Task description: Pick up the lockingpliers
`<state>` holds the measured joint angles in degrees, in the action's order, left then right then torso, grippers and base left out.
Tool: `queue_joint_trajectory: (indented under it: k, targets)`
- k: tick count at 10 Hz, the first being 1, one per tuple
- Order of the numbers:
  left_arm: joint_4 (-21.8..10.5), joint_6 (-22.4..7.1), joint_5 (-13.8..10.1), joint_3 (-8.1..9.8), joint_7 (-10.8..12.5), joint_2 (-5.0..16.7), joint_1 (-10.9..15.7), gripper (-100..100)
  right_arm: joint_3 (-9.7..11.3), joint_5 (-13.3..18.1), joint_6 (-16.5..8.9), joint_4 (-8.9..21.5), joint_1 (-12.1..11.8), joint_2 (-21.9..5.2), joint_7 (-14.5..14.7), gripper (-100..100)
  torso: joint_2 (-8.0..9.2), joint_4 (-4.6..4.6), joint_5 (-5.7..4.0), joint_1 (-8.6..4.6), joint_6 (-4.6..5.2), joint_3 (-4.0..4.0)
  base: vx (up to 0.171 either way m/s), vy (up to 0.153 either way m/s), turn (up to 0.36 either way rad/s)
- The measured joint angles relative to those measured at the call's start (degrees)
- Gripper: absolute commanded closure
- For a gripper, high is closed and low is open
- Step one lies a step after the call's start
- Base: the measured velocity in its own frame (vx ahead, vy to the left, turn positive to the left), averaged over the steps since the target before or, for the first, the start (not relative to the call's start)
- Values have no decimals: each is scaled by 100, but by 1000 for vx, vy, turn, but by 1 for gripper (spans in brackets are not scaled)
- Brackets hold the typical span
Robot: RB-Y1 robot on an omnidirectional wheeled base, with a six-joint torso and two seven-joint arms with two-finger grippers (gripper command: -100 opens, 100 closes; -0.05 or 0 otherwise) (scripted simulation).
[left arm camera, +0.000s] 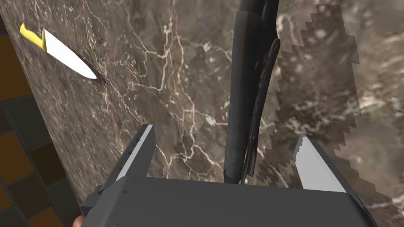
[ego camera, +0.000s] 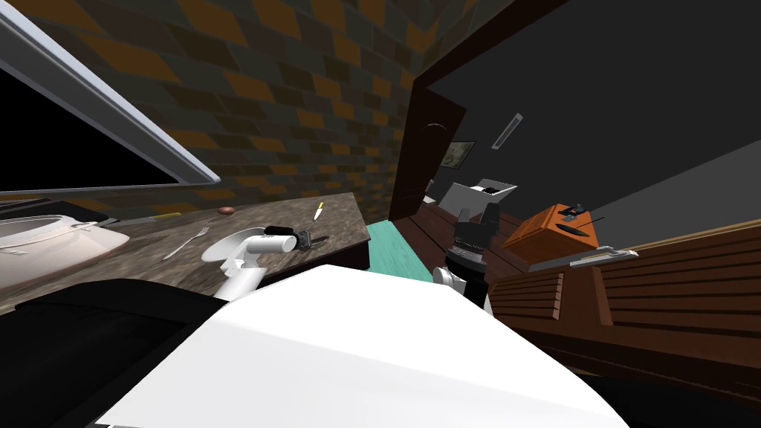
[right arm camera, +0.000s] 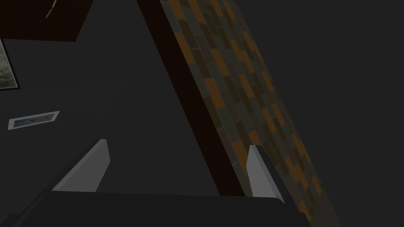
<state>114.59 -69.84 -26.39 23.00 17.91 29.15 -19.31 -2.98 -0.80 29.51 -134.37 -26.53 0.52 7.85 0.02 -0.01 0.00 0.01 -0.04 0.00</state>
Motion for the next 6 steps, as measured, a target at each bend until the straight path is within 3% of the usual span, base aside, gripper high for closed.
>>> queue_joint_trajectory:
  k: [4,5,6]
  targets:
    - [2,-3,-1,1,2,0,0,100,0,0,0,0,0,0,0,0,2,0,0,-1,1,1,0,0,0]
    - [2,-3,-1,1,2,0,0,0,0,0,0,0,0,0,0,0,3,0,0,-1,1,1,0,0,0]
    - [2,-3,-1,1,2,0,0,100,0,0,0,0,0,0,0,0,3,0,0,-1,1,1,-10,-8,26]
